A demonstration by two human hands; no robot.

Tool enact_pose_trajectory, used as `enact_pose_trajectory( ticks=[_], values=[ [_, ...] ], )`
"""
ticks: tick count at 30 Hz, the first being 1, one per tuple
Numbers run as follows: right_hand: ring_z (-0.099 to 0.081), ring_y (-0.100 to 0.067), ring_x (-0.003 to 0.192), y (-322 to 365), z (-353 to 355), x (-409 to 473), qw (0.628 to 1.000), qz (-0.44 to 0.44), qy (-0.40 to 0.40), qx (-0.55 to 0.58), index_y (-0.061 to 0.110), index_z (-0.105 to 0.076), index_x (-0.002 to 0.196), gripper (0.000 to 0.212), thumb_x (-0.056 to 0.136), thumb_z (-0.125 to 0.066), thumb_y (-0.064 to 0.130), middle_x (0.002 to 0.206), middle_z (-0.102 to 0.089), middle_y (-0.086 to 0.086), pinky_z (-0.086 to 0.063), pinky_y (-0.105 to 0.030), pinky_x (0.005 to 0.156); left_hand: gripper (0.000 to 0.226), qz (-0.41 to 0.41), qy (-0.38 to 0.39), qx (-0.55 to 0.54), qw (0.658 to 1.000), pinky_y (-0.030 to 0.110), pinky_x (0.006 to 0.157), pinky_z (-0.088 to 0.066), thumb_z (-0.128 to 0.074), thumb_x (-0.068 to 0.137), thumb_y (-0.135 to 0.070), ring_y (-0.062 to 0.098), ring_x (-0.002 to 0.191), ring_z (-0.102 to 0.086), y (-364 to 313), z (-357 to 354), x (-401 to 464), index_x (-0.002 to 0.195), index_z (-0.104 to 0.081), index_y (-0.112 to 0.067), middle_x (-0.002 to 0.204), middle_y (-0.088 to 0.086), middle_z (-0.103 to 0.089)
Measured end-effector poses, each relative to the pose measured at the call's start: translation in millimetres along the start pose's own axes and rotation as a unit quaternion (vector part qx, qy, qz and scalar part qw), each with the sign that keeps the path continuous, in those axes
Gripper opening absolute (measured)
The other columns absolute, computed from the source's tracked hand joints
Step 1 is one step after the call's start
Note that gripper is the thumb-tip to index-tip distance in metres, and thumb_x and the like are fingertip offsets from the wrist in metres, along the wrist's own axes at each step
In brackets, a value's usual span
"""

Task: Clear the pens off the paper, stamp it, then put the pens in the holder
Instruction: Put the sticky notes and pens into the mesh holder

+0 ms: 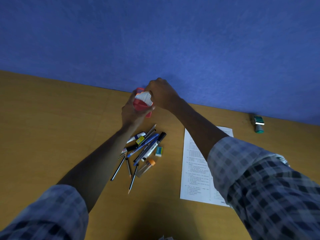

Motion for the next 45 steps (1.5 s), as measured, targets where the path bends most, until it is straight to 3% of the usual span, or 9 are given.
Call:
enact_pose_trajectory(
  ticks=[4,8,12,16,21,29,36,41,45],
  values=[
    [-0.059,-0.034,0.103,9.2,1.8,5.7,0.999,0.025,0.022,-0.021,0.007,-0.066,0.104,0.021,0.089,-0.051,0.007,0.111,-0.063,-0.018,-0.039,-0.032,0.072,0.089,0.010,0.004,0.014,1.000,0.000,0.072,-0.041,-0.084,0.065,-0.052,0.003,0.098,-0.058,0.5,0.7,-0.3,0.142,-0.046,-0.031,0.118,-0.009,-0.065],
    [-0.062,-0.036,0.100,18.5,6.6,8.4,0.999,0.041,0.011,-0.028,0.009,-0.067,0.105,0.024,0.086,-0.054,0.005,0.107,-0.064,-0.018,-0.035,-0.031,0.068,0.094,0.010,-0.002,0.022,1.000,0.016,0.086,-0.051,-0.084,0.064,-0.052,0.005,0.101,-0.060,2.2,0.8,-1.3,0.145,-0.043,-0.027,0.122,-0.005,-0.066],
    [-0.064,-0.032,0.093,20.9,2.0,8.8,0.997,0.054,-0.006,-0.051,0.012,-0.069,0.102,0.022,0.088,-0.054,0.021,0.100,-0.068,-0.012,-0.034,-0.030,0.067,0.095,0.020,-0.005,0.024,0.999,0.005,0.077,-0.046,-0.085,0.062,-0.052,0.005,0.099,-0.060,3.3,1.1,-1.7,0.143,-0.044,-0.024,0.118,-0.008,-0.065],
    [-0.058,-0.026,0.108,22.4,-14.1,9.3,0.996,0.068,0.004,-0.050,0.016,-0.066,0.110,0.022,0.095,-0.052,0.025,0.109,-0.068,-0.006,-0.037,-0.035,0.087,0.091,0.016,-0.004,0.000,1.000,0.016,0.083,-0.052,-0.089,0.062,-0.042,0.012,0.106,-0.065,4.7,1.3,-1.1,0.141,-0.047,-0.024,0.121,-0.004,-0.067],
    [-0.060,-0.026,0.105,22.0,-27.0,7.6,0.997,0.058,-0.002,-0.049,0.017,-0.064,0.106,0.018,0.097,-0.051,0.025,0.106,-0.068,-0.005,-0.038,-0.036,0.090,0.084,0.001,-0.017,0.019,1.000,0.034,0.091,-0.057,-0.088,0.066,-0.034,0.015,0.103,-0.069,-0.4,3.2,-1.7,0.140,-0.050,-0.021,0.118,-0.002,-0.070],
    [-0.063,-0.026,0.096,11.6,-42.8,5.9,0.998,0.008,0.034,0.051,0.019,-0.060,0.103,0.019,0.099,-0.048,0.033,0.091,-0.064,-0.002,-0.040,-0.034,0.080,0.078,-0.021,-0.018,0.018,0.999,0.031,0.085,-0.058,-0.086,0.069,-0.030,0.017,0.099,-0.069,-3.7,4.9,-3.2,0.138,-0.052,-0.020,0.110,0.001,-0.073],
    [-0.063,-0.027,0.109,-13.9,-36.1,-3.3,0.994,-0.027,-0.019,0.107,0.017,-0.055,0.133,0.036,0.099,-0.043,0.020,0.124,-0.066,-0.007,-0.052,-0.038,0.086,0.085,-0.024,-0.002,0.024,0.999,-0.005,0.074,-0.042,-0.087,0.065,-0.036,-0.001,0.092,-0.059,-2.4,2.8,-2.2,0.139,-0.048,-0.024,0.110,-0.012,-0.064],
    [-0.065,-0.026,0.106,-23.5,-35.4,-16.6,0.988,-0.040,-0.054,0.136,0.013,-0.064,0.122,0.029,0.098,-0.048,0.016,0.119,-0.070,-0.005,-0.052,-0.042,0.092,0.088,-0.026,-0.005,0.048,0.999,0.014,0.085,-0.049,-0.085,0.068,-0.041,0.008,0.104,-0.060,-1.5,2.7,-1.7,0.143,-0.043,-0.022,0.122,-0.002,-0.064],
    [-0.067,-0.023,0.104,-21.9,-36.9,-19.1,0.989,-0.037,-0.060,0.131,0.015,-0.064,0.124,0.030,0.098,-0.048,0.015,0.118,-0.071,-0.004,-0.053,-0.037,0.091,0.086,-0.041,-0.007,0.054,0.998,0.014,0.085,-0.048,-0.084,0.070,-0.042,0.006,0.103,-0.057,-5.0,4.0,-2.8,0.143,-0.042,-0.022,0.124,-0.001,-0.064]
  ],
)
Point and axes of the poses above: each hand's wrist, its own x-axis towards the middle knuckle, its own z-axis out of the back of the hand, y = z × x, the point moved 10 cm from there along x, towards the middle knuckle
